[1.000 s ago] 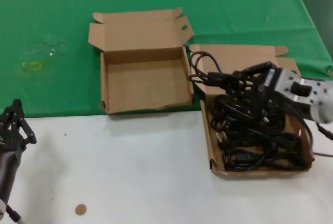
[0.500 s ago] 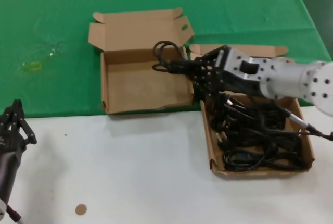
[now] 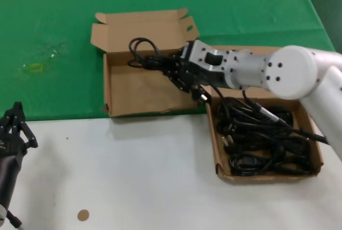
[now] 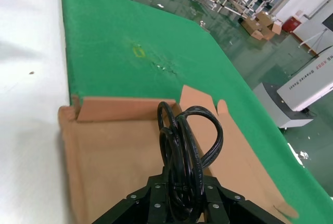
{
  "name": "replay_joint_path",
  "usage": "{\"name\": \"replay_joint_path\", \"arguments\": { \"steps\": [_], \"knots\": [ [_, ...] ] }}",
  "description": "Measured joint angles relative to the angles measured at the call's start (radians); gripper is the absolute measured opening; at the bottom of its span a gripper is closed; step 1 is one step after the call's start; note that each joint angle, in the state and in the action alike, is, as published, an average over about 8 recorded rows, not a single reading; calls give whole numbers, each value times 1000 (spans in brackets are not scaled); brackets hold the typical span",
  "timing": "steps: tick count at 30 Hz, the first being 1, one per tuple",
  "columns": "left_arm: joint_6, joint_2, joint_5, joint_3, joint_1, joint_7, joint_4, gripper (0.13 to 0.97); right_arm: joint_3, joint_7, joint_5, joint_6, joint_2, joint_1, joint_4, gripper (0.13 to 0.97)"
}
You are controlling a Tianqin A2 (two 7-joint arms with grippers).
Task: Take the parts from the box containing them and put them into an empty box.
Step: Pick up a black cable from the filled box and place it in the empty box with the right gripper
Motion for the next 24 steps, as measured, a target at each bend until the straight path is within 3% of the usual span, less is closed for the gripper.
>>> {"name": "replay_joint_path", "arguments": {
  "steps": [15, 24],
  "knots": [
    [0, 0, 0, 0, 0, 0, 0, 144, -16, -178, 72, 100, -171, 154, -368, 233],
    [0, 0, 0, 0, 0, 0, 0, 144, -27, -233, 105, 114, -199, 184, -452, 232]
  ]
}}
